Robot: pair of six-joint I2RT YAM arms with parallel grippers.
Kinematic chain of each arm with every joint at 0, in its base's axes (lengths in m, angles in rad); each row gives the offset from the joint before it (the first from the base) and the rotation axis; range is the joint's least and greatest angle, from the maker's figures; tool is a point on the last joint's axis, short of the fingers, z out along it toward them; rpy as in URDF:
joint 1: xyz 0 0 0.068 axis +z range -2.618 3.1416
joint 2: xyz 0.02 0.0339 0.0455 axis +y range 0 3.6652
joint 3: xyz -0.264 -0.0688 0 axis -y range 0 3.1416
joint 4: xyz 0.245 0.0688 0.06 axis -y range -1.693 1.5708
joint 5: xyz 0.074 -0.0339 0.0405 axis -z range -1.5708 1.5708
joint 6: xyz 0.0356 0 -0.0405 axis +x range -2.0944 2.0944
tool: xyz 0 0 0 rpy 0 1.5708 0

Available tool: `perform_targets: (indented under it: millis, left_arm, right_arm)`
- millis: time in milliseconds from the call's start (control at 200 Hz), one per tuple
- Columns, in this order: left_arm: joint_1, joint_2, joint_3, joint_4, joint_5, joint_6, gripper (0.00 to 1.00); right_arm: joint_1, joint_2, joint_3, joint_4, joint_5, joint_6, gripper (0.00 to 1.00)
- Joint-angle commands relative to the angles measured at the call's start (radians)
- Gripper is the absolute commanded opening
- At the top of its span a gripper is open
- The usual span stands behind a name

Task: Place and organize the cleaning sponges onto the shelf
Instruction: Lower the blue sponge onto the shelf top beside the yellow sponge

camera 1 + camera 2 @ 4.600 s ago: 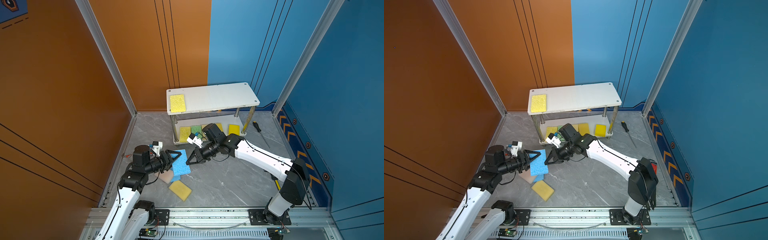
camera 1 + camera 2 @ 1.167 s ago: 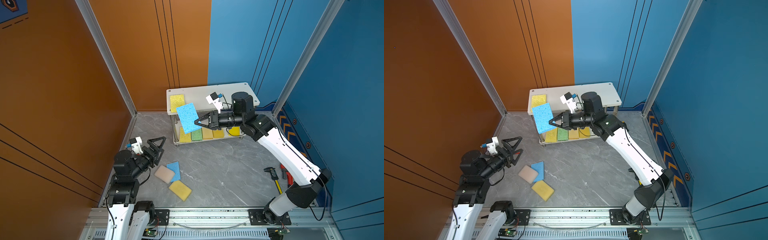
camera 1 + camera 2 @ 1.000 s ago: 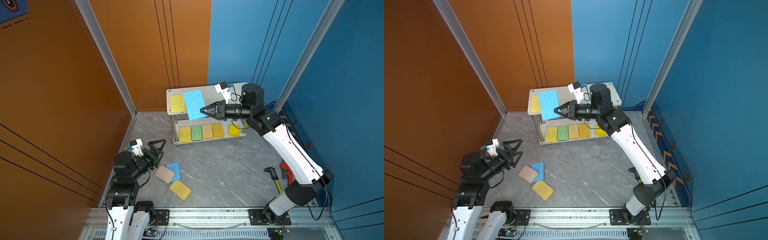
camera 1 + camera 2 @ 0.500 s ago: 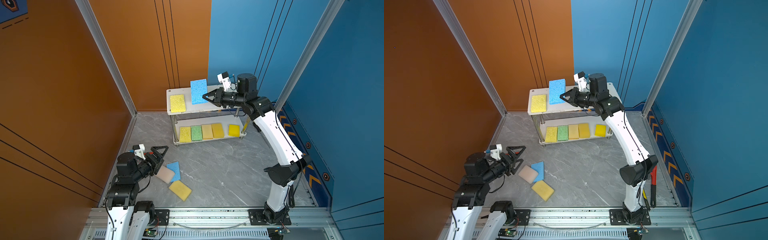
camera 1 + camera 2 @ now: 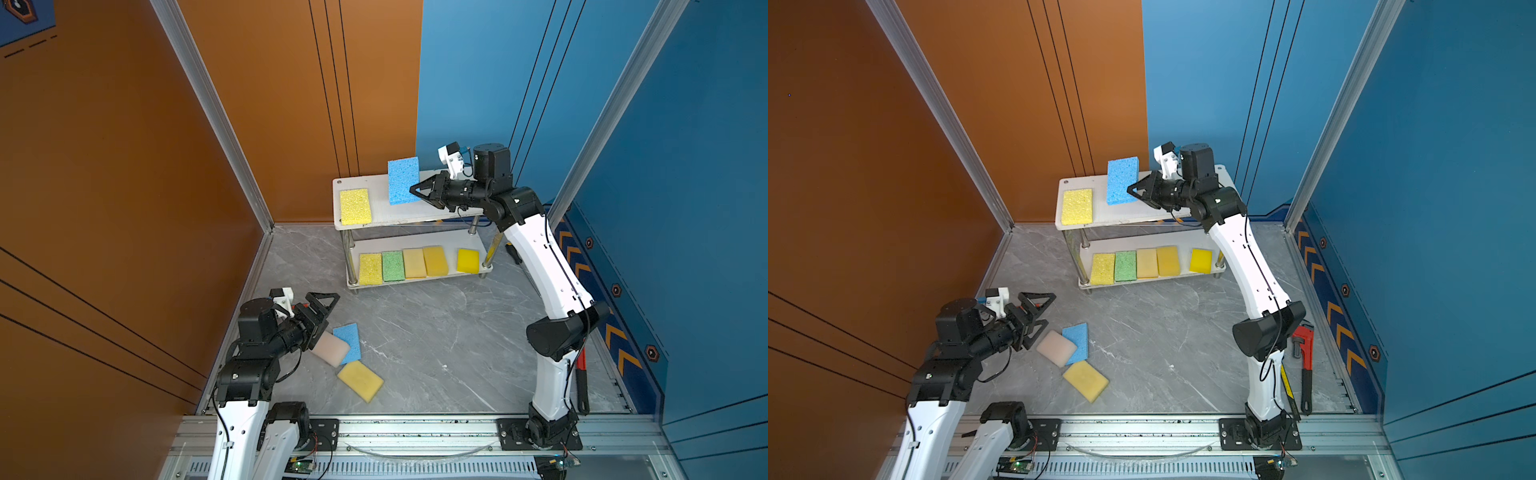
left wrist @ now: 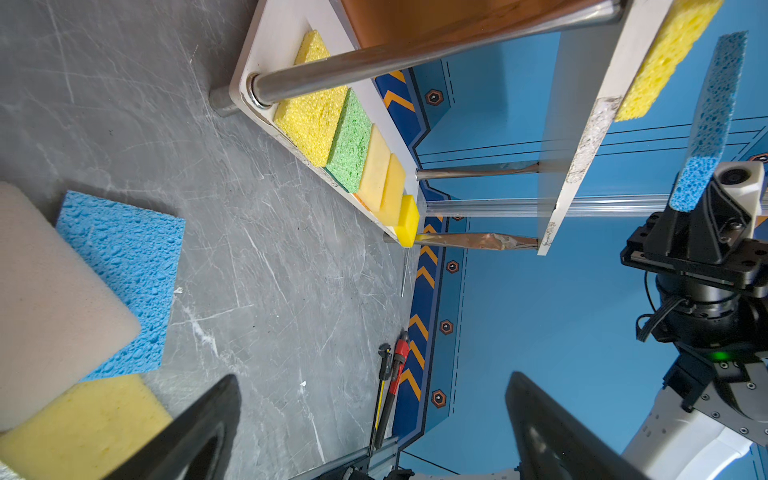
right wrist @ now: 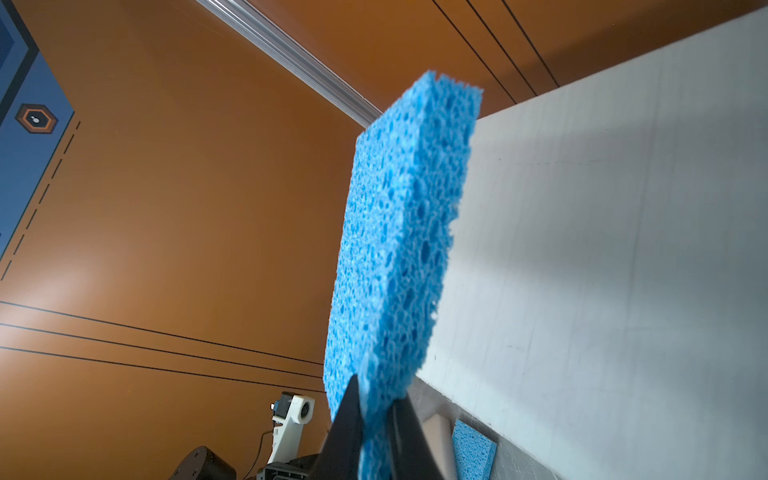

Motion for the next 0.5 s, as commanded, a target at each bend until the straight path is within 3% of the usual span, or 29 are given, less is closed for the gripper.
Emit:
perform_targets:
  millis: [0,495]
  left_arm:
    - [0.007,0.002,0.028,-0.021,0.021,0.03,1.0]
    - [0.035,-0.02,0.0,-0.032,0.027,0.029,1.0]
  right_arm:
    - [0.009,0.03,0.026,-0.021,-0.003,-0.017,0.13]
    - [0.04,0.142,0.074,-0.021,-0.021,0.003,0.13]
